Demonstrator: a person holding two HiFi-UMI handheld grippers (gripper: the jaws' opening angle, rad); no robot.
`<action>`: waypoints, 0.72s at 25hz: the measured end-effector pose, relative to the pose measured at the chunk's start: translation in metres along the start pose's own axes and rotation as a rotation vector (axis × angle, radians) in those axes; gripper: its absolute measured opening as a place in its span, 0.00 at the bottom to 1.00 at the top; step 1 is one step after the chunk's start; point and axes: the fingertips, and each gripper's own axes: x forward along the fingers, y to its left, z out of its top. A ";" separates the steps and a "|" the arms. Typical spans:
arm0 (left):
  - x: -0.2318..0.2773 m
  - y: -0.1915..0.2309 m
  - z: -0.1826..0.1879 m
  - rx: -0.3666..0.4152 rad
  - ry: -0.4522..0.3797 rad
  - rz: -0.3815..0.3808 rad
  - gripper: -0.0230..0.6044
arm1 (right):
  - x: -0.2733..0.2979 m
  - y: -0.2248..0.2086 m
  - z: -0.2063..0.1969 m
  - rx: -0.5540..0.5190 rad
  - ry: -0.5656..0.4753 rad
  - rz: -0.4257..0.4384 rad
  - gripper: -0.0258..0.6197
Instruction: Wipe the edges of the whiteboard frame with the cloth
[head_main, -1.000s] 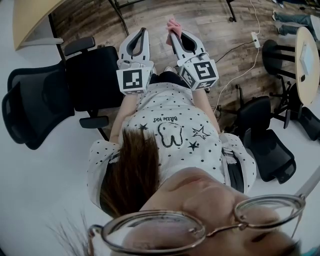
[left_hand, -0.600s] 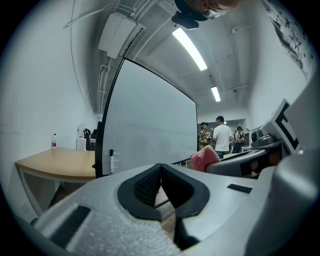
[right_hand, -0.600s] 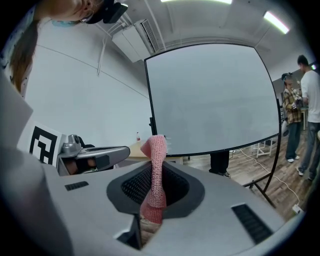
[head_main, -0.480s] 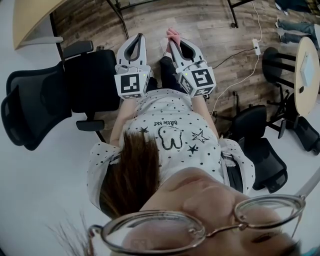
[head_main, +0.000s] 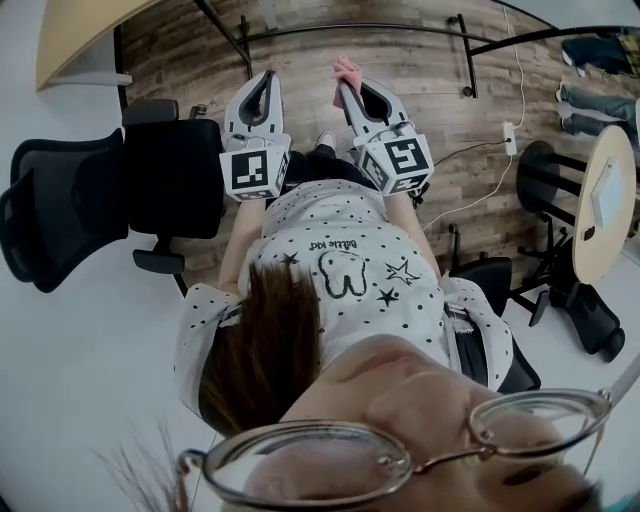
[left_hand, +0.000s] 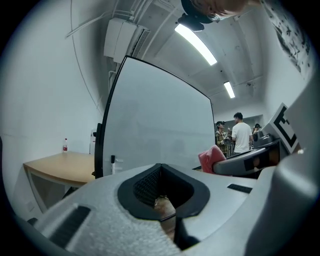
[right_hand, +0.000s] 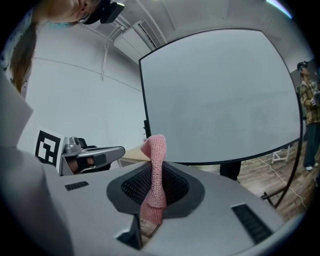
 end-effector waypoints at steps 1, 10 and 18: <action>0.003 0.001 0.000 -0.006 0.000 0.013 0.06 | 0.002 -0.004 -0.001 0.005 0.004 0.009 0.10; 0.031 0.002 -0.004 -0.010 0.018 0.049 0.06 | 0.023 -0.033 0.000 0.027 0.025 0.036 0.10; 0.067 0.025 -0.008 -0.026 0.038 0.028 0.06 | 0.064 -0.052 0.007 0.045 0.042 0.035 0.10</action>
